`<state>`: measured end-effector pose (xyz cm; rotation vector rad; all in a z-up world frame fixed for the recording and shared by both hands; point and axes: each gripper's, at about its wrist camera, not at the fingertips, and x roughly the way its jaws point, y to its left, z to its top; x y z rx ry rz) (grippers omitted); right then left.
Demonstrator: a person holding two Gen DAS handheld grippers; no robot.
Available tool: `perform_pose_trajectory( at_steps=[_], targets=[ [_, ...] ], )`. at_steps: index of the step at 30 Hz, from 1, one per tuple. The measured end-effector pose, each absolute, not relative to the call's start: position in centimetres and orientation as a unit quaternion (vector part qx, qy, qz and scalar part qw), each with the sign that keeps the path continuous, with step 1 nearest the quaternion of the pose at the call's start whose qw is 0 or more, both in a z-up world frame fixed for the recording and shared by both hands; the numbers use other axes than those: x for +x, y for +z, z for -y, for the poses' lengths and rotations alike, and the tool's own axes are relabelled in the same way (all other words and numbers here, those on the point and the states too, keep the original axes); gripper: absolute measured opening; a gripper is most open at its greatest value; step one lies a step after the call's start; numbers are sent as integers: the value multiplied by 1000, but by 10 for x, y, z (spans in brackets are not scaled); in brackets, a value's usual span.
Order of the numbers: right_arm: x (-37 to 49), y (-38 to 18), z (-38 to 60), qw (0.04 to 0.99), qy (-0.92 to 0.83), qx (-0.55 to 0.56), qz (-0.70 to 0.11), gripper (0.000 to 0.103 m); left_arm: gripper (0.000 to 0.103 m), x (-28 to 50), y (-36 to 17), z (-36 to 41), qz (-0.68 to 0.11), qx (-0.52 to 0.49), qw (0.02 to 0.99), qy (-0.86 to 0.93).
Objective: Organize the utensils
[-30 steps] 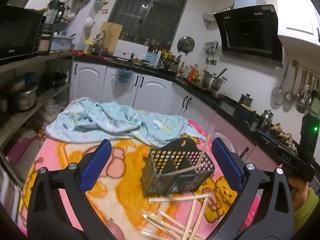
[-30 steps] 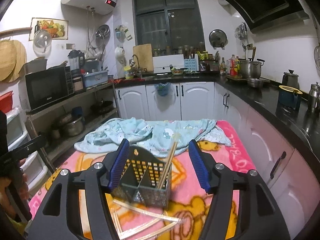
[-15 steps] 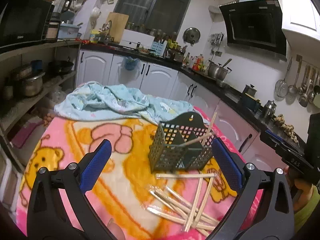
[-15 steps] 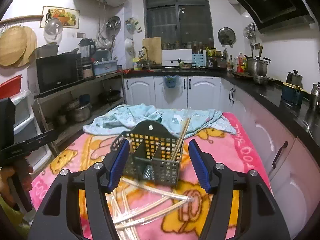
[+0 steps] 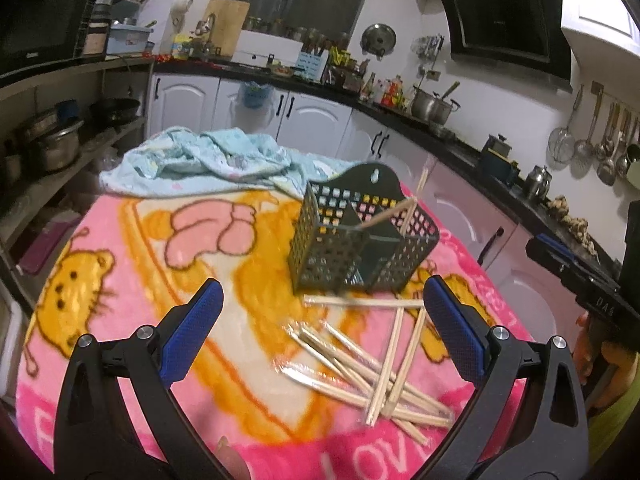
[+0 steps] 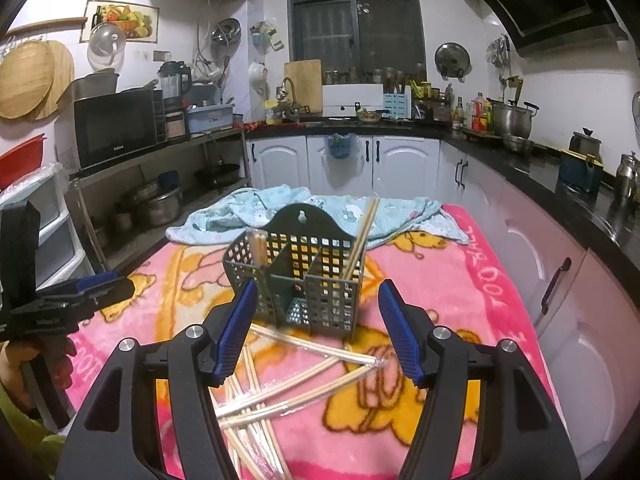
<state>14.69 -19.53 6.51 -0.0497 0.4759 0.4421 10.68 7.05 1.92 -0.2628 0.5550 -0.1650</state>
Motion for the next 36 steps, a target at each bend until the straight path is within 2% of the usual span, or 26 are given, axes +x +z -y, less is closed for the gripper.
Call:
perform_pose_trajectory(
  at_steps=[24,25,30,36],
  targets=[
    [167,10,247,948,143,-3,-284,61,92,111,-43,-48,-369,-145,913,-96],
    [168,9,248,948,141,-4,-286,61,91,112,-45,-49,-373,-149,911,-94],
    [174,-2,250,945,137,-9,-296,61,71,116,-57,-54,-393,-177,896,-102],
    [184,-22,249,936,141,-15,-322,60,61,122,-72,-60,-416,-215,876,-115]
  ],
)
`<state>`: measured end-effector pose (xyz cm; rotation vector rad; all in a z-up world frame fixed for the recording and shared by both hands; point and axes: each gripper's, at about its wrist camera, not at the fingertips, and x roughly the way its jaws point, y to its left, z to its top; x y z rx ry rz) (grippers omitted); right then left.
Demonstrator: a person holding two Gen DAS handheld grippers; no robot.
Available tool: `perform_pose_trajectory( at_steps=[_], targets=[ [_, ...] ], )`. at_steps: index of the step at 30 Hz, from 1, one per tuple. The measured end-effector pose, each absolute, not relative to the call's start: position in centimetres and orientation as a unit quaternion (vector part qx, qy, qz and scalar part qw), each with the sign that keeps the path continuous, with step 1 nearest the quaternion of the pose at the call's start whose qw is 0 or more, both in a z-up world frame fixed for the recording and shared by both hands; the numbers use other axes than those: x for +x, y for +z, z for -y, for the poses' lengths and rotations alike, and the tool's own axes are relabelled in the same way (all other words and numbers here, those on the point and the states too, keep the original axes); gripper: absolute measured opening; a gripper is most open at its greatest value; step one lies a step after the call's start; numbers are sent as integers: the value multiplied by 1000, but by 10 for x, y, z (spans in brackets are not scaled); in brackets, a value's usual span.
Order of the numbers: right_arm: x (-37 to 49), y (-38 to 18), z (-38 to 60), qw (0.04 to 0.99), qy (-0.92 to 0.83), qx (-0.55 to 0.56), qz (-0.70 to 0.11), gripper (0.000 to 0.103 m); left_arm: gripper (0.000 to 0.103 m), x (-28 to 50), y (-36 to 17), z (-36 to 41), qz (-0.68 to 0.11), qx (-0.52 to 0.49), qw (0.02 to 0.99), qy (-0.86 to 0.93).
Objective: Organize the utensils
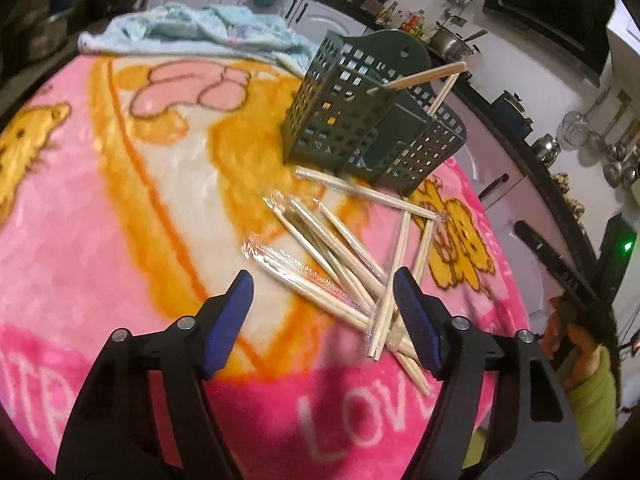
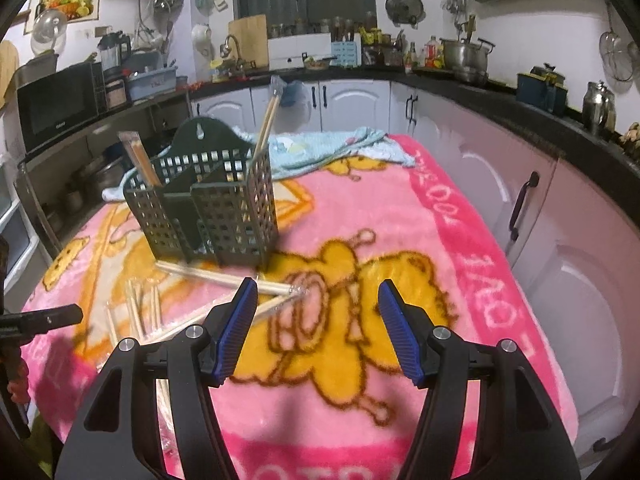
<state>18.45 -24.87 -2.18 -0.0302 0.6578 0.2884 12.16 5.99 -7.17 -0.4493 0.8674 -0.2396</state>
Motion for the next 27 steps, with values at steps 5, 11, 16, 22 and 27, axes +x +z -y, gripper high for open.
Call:
perform_pose_trajectory(
  at_steps=[5,11,16,22,27],
  targets=[
    [195,-39,237,924,157,-23,-349,51,50,128,-80,-63,-425,-231,867,-120],
    [221,-60,225,906,171,-15,-387,40,47,137,-92,-66,-441,-262,850,-119],
    [240,-67,222,899,173,2,-403,36,47,143,-101,-72,-448,-278,843,-109],
    [262,-75,217,890,172,19,-423,33,44,151,-102,-74,-447,-282,843,-101],
    [271,-81,220,884,164,38,-435,31,35,156,-105,-80,-446,-289,842,-91]
  ],
)
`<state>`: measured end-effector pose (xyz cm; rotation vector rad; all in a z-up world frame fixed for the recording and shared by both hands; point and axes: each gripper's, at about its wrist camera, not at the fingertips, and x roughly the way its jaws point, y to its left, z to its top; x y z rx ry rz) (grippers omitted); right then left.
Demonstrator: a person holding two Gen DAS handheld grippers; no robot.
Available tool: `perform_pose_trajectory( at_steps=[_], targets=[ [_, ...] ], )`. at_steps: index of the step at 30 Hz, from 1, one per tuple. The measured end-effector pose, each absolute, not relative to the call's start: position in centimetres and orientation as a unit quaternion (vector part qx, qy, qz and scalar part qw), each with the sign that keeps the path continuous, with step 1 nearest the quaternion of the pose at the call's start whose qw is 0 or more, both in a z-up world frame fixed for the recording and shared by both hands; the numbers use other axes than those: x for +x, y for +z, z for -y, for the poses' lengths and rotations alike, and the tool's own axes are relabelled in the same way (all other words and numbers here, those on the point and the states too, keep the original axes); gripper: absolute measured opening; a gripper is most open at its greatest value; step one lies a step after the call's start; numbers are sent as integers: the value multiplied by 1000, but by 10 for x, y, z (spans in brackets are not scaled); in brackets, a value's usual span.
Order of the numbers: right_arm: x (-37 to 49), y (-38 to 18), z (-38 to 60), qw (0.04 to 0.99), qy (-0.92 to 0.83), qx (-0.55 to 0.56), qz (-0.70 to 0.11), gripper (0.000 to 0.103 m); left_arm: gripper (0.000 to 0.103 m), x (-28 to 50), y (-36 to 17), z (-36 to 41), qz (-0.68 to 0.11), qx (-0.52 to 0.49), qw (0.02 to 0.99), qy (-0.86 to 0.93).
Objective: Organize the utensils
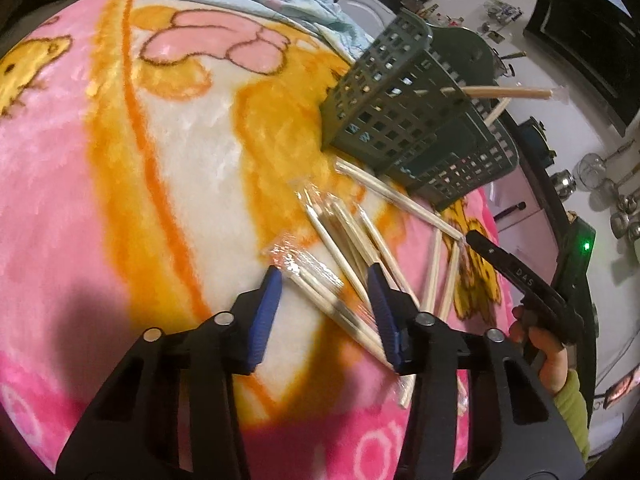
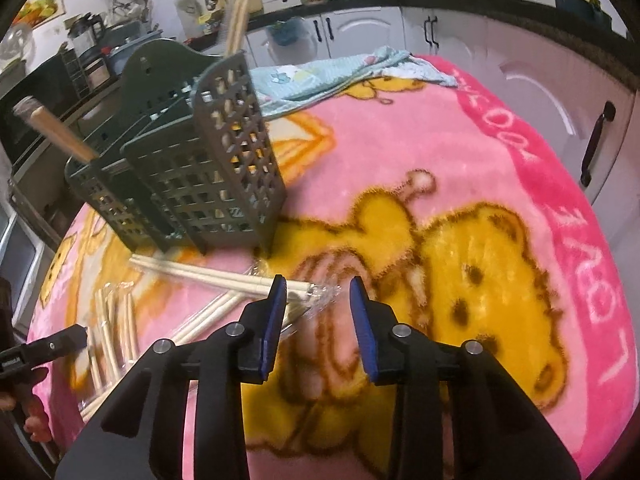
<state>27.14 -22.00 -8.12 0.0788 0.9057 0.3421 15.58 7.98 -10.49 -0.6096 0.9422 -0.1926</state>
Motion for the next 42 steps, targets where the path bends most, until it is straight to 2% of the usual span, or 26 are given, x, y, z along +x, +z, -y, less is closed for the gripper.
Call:
perform_pose_trajectory(
  at_steps=[2,9,13,16,23,29,42],
  targets=[
    [273,-84,222,882,163,45,-440,28,31,158,-105,-82,-446,-289,843,-86],
    [279,-87,222,876,165,66,-448,24,31,162,-105,-84,-444,-290,844,-80],
    [280,-87,222,877,167,67,-445,11,26,165,-105,-84,-444,-288,845,-73],
    [278,-85,222,882,167,60,-437,6,21,166,-106,-85,-446,-280,848,-66],
    [265,-76,222,894,166,42,-414,5,9,168,-109,-89,-445,-275,850,-59],
    [252,-62,219,906,168,20,-387,4,3,167,-110,-92,-443,-273,852,-65],
    [226,-24,223,922,183,7,-340,3,2,155,-76,-106,-393,-254,882,-60]
  ],
)
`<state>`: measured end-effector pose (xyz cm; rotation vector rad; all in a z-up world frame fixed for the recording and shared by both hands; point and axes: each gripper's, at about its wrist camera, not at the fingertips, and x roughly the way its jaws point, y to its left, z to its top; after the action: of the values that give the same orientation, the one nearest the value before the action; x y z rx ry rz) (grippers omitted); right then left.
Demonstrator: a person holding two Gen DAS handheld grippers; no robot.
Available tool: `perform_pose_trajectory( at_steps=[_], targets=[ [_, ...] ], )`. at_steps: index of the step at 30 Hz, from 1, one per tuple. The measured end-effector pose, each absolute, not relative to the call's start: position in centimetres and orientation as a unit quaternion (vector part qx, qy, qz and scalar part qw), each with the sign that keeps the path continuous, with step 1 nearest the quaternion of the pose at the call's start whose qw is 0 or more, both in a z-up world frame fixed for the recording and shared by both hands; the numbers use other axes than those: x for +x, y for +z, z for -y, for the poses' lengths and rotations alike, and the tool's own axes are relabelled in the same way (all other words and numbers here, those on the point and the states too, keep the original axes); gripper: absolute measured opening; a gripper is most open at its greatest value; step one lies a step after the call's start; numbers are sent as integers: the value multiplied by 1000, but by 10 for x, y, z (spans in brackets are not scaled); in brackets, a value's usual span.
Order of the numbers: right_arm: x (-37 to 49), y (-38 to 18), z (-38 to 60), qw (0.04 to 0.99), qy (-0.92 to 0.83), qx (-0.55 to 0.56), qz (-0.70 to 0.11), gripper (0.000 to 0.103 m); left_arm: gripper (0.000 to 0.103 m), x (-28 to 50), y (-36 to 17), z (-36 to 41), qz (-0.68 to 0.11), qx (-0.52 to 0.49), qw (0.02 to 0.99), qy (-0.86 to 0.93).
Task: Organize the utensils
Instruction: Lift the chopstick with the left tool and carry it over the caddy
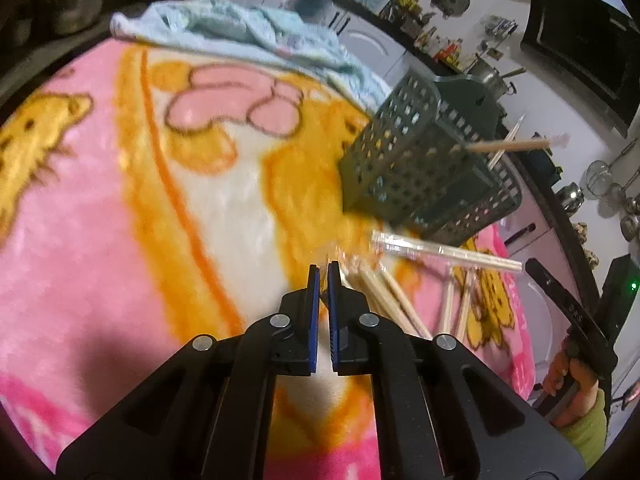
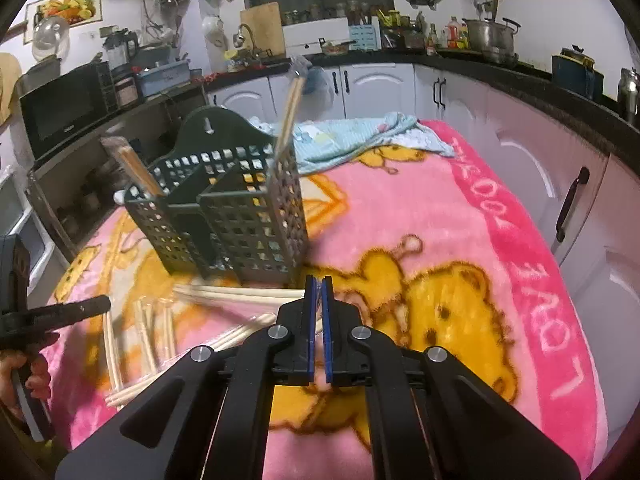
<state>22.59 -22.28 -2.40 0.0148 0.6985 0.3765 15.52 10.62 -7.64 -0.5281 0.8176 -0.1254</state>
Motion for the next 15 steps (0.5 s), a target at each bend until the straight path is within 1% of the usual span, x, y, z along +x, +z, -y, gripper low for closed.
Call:
perform_pose_trajectory(
  at_steps=[15],
  targets=[
    [189,25,211,937,207,-17,-282,3,1,137,-17,-112,-311,-219,923,-51]
  ],
)
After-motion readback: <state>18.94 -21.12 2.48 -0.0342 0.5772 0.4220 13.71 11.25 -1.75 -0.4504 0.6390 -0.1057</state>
